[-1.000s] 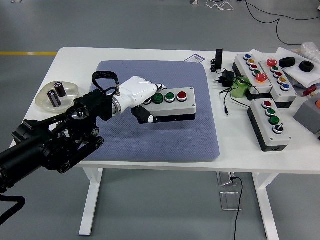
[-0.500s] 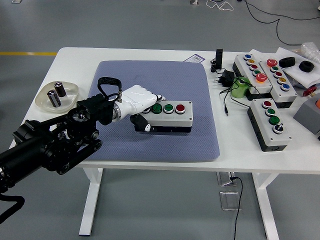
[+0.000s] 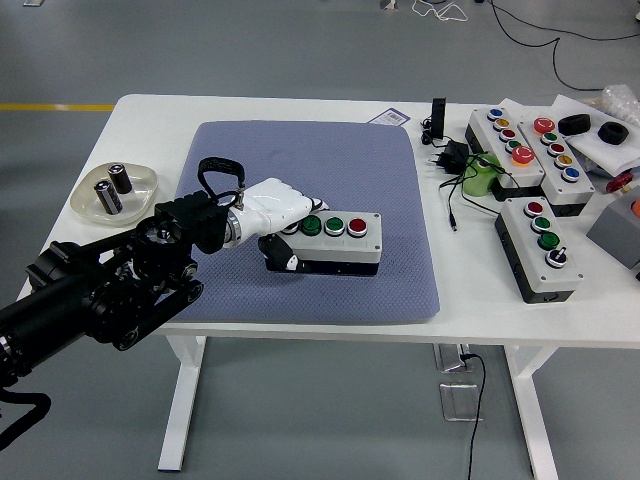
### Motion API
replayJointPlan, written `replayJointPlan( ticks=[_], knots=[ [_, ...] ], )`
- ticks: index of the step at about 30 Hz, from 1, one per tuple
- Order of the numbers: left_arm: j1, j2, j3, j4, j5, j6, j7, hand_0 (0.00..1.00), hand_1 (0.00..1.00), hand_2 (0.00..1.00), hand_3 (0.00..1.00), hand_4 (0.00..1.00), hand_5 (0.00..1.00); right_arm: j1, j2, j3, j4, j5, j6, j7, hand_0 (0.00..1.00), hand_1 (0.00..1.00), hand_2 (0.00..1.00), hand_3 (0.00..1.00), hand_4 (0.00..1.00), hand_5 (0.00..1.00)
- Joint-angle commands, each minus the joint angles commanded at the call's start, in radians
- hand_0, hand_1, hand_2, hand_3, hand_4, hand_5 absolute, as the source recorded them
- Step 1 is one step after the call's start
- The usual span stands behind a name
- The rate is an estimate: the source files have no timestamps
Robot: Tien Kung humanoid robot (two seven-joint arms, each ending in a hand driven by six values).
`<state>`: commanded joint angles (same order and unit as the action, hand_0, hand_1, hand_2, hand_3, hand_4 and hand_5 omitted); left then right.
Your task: Pick up the button,place it on the desk,press the button,press the button
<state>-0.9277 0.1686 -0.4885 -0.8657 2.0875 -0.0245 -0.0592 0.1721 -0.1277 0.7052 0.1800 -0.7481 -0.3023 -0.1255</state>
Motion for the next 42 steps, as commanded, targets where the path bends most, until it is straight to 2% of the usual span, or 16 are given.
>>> replayJointPlan(
  ticks=[4, 5, 10, 11, 17, 18, 23, 24, 29, 30, 32, 35, 36, 37, 41, 42],
  knots=[
    [0.002, -0.002, -0.003, 0.007, -0.007, 0.0, 0.001, 0.235, 0.341, 0.347, 0.379, 0.51, 0.002, -0.001, 0.0, -0.002, 0.0, 0.002, 0.0, -0.001, 0.651, 0.56, 0.587, 0.635, 0.253, 0.251],
    [0.002, -0.002, -0.003, 0.009, -0.007, -0.001, 0.0, 0.266, 0.392, 0.416, 0.502, 0.465, 0.002, -0.002, 0.0, -0.003, 0.0, 0.001, 0.0, -0.001, 0.651, 0.56, 0.587, 0.635, 0.251, 0.25],
    [0.004, -0.002, -0.009, 0.008, 0.001, -0.018, 0.004, 0.266, 0.392, 0.416, 0.502, 0.465, 0.002, -0.003, 0.0, -0.004, 0.0, 0.002, 0.0, -0.002, 0.651, 0.56, 0.587, 0.635, 0.251, 0.25],
    [0.005, -0.002, -0.012, 0.007, 0.001, -0.023, 0.006, 0.371, 0.572, 0.632, 0.856, 0.834, 0.169, -0.003, 0.0, -0.005, 0.0, 0.003, 0.0, -0.002, 0.651, 0.56, 0.587, 0.635, 0.252, 0.252],
    [0.008, -0.002, -0.029, 0.002, -0.003, -0.05, 0.021, 0.371, 0.572, 0.632, 0.856, 0.834, 0.169, -0.002, 0.0, -0.008, 0.0, 0.007, 0.0, 0.0, 0.651, 0.56, 0.587, 0.635, 0.252, 0.252],
    [0.008, -0.001, -0.033, 0.001, -0.007, -0.059, 0.025, 0.633, 0.768, 0.832, 0.96, 0.998, 0.429, -0.001, 0.0, -0.007, 0.0, 0.006, 0.0, 0.0, 0.651, 0.56, 0.587, 0.635, 0.252, 0.252],
    [0.016, 0.001, -0.052, -0.004, -0.033, -0.074, 0.032, 0.633, 0.768, 0.832, 0.96, 0.998, 0.429, 0.0, 0.001, -0.007, 0.0, 0.008, 0.0, 0.001, 0.651, 0.56, 0.587, 0.635, 0.252, 0.252],
    [0.016, 0.002, -0.053, -0.004, -0.035, -0.074, 0.032, 0.82, 0.896, 0.962, 0.998, 0.998, 0.565, 0.0, 0.001, -0.007, 0.0, 0.008, 0.0, 0.001, 0.651, 0.56, 0.587, 0.634, 0.252, 0.251],
    [0.026, 0.009, -0.075, -0.017, -0.048, -0.094, 0.039, 0.82, 0.896, 0.962, 0.998, 0.998, 0.565, 0.001, 0.001, -0.007, 0.0, 0.009, 0.0, 0.001, 0.651, 0.56, 0.587, 0.634, 0.252, 0.251],
    [0.03, 0.01, -0.082, -0.023, -0.047, -0.104, 0.042, 0.902, 0.94, 0.998, 0.998, 0.998, 0.597, 0.001, 0.001, -0.007, 0.0, 0.008, 0.0, 0.001, 0.651, 0.56, 0.587, 0.635, 0.252, 0.252],
    [0.039, 0.015, -0.105, -0.042, -0.044, -0.135, 0.051, 0.902, 0.94, 0.998, 0.998, 0.998, 0.597, 0.002, 0.001, -0.007, 0.0, 0.008, 0.0, 0.001, 0.651, 0.56, 0.587, 0.635, 0.252, 0.252],
    [0.065, 0.024, -0.172, -0.095, -0.023, -0.196, 0.065, 0.902, 0.94, 0.998, 0.998, 0.998, 0.597, 0.002, 0.001, -0.006, 0.0, 0.008, 0.0, 0.003, 0.651, 0.56, 0.587, 0.635, 0.252, 0.252],
    [0.076, 0.027, -0.202, -0.12, -0.015, -0.218, 0.069, 0.955, 0.983, 0.998, 0.998, 0.998, 0.596, 0.003, 0.0, -0.006, 0.0, 0.009, 0.0, 0.003, 0.651, 0.56, 0.587, 0.634, 0.252, 0.252],
    [0.085, 0.03, -0.234, -0.146, -0.009, -0.231, 0.069, 0.955, 0.983, 0.998, 0.998, 0.998, 0.596, 0.003, 0.0, -0.006, 0.0, 0.009, -0.001, 0.003, 0.651, 0.56, 0.587, 0.634, 0.252, 0.252],
    [0.111, 0.034, -0.358, -0.258, -0.02, -0.22, 0.065, 0.955, 0.983, 0.998, 0.998, 0.998, 0.596, 0.004, 0.0, -0.005, 0.0, 0.008, -0.001, 0.004, 0.651, 0.56, 0.587, 0.634, 0.252, 0.252],
    [0.116, 0.034, -0.389, -0.29, -0.028, -0.212, 0.068, 0.897, 0.936, 0.992, 0.998, 0.925, 0.436, 0.004, 0.001, -0.006, 0.0, 0.009, -0.002, 0.004, 0.651, 0.56, 0.587, 0.635, 0.252, 0.255]
  ],
)
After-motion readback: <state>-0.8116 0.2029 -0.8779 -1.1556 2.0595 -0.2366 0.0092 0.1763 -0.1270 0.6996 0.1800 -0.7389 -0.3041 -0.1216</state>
